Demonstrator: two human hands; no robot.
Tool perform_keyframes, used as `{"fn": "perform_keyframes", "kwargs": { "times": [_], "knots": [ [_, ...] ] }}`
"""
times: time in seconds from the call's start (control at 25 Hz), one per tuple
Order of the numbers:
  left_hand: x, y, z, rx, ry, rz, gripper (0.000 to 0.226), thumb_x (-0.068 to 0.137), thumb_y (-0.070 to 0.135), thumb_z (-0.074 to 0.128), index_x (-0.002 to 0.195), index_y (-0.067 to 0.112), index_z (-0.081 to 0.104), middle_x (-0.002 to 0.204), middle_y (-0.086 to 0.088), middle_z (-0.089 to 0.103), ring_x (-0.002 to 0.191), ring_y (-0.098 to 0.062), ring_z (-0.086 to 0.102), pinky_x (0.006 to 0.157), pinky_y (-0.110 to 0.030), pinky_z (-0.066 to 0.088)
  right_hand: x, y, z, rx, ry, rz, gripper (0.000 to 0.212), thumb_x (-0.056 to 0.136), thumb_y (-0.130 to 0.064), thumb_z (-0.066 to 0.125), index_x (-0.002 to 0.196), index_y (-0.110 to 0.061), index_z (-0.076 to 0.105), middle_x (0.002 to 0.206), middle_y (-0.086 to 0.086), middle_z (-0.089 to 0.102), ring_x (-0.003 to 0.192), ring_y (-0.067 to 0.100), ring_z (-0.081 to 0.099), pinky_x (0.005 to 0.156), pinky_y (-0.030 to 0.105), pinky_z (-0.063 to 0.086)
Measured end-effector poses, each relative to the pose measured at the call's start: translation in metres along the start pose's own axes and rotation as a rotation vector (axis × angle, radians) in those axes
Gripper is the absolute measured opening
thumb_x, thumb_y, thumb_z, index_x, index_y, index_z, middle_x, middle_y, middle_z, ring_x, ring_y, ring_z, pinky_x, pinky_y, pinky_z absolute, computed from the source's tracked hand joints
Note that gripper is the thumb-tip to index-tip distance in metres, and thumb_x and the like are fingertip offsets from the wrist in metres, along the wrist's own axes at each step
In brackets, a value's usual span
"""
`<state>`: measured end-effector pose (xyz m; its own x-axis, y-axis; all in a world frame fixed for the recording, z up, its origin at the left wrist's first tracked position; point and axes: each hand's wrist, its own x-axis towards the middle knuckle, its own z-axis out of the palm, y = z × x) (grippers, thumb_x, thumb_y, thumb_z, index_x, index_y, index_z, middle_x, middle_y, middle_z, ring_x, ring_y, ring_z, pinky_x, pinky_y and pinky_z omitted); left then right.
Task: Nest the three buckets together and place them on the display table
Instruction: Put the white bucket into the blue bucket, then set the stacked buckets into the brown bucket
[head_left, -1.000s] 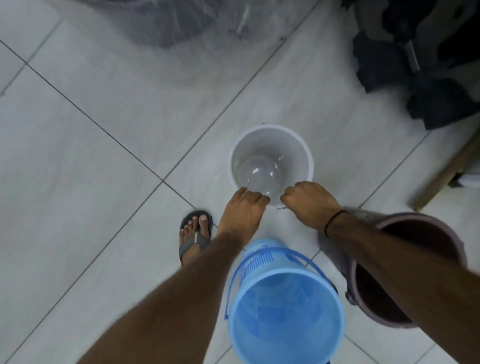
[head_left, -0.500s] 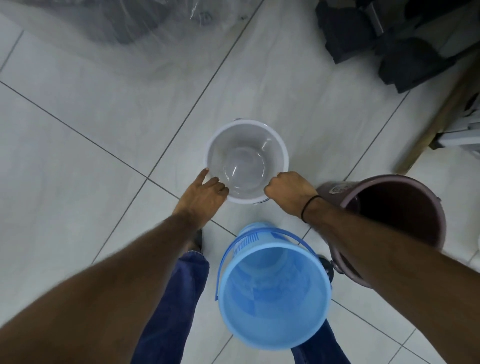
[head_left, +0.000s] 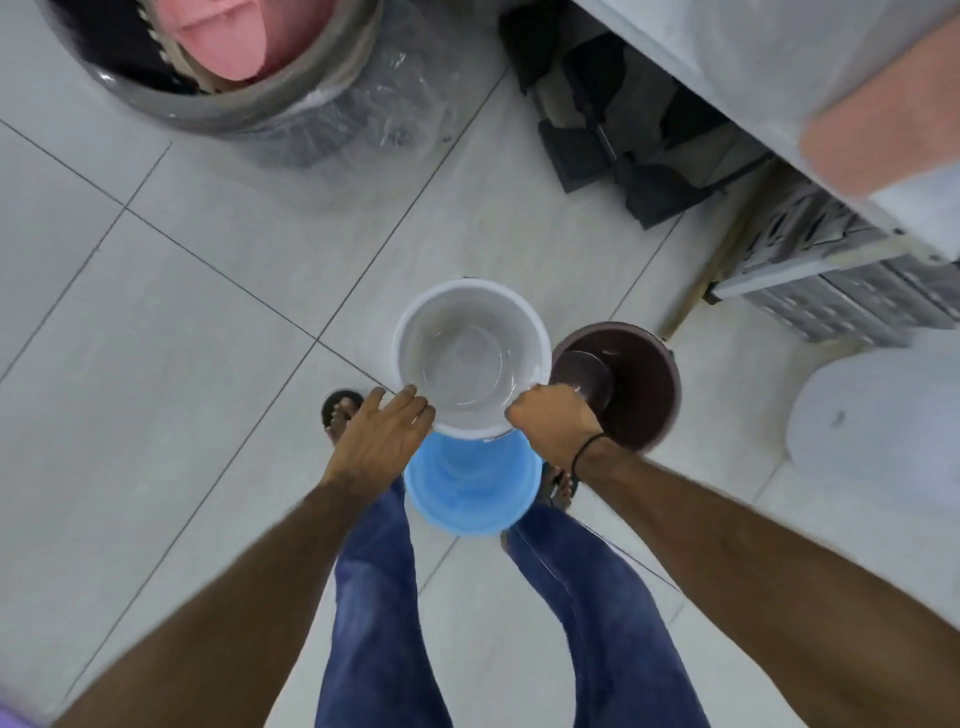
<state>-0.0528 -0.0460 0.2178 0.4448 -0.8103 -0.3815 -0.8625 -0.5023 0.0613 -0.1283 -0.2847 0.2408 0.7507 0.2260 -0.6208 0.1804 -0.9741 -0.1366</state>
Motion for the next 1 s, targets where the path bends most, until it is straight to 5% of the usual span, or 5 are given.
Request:
{"fn": "perform_keyframes", "kwargs": {
  "times": [0.24, 0.64, 0.84, 0.92, 1.0],
  "knots": [
    [-0.091, 0.088, 0.043, -0.160, -0.071, -0.057, 0.041, 0.069, 0.009, 0.083, 0.106, 0.012, 0.066, 0.107, -0.009, 0.071, 0.111, -0.031, 0.063, 0.086, -0.047, 0.052, -0.062, -0.055, 0.072, -0.069, -0.146, -0.056, 0.016, 0.066, -0.008, 0.080, 0.069, -0.019, 0.070, 0.069, 0.003, 0.071, 0.065, 0.027, 0.067, 0.055, 0.032, 0.055],
    [-0.073, 0.109, 0.244, -0.303, -0.174, -0.137, 0.026, 0.068, 0.006, 0.080, 0.089, 0.015, 0.068, 0.093, -0.004, 0.070, 0.098, -0.028, 0.063, 0.079, -0.045, 0.052, 0.014, -0.096, 0.250, 0.193, -0.049, 0.097, 0.017, 0.077, 0.001, 0.062, 0.089, -0.010, 0.067, 0.093, 0.010, 0.068, 0.092, 0.031, 0.063, 0.066, 0.040, 0.057],
    [-0.037, 0.077, 0.253, -0.878, 0.098, -0.874, 0.043, 0.081, 0.021, 0.072, 0.120, 0.011, 0.055, 0.120, -0.011, 0.057, 0.103, -0.028, 0.056, 0.085, -0.042, 0.051, 0.021, -0.100, 0.272, 0.890, 0.508, 0.828, 0.029, 0.072, -0.024, 0.076, 0.095, -0.011, 0.064, 0.088, 0.006, 0.067, 0.084, 0.026, 0.060, 0.074, 0.035, 0.053],
    [-0.017, 0.057, 0.258, -1.331, -0.113, -1.230, 0.059, 0.082, 0.028, 0.076, 0.130, 0.004, 0.051, 0.129, -0.016, 0.057, 0.111, -0.032, 0.060, 0.094, -0.045, 0.053, 0.029, -0.084, 0.283, 1.217, 0.419, 1.206, 0.034, 0.067, -0.030, 0.080, 0.091, -0.015, 0.061, 0.090, 0.002, 0.066, 0.088, 0.026, 0.062, 0.077, 0.036, 0.055],
    [-0.007, 0.039, 0.262, -1.625, -0.341, -1.313, 0.052, 0.084, 0.024, 0.077, 0.125, -0.001, 0.058, 0.121, -0.018, 0.066, 0.105, -0.036, 0.066, 0.092, -0.047, 0.056, 0.038, -0.073, 0.294, 1.455, 0.193, 1.282, 0.031, 0.070, -0.028, 0.080, 0.095, -0.013, 0.068, 0.096, 0.007, 0.071, 0.092, 0.029, 0.067, 0.084, 0.039, 0.057]
  ]
}}
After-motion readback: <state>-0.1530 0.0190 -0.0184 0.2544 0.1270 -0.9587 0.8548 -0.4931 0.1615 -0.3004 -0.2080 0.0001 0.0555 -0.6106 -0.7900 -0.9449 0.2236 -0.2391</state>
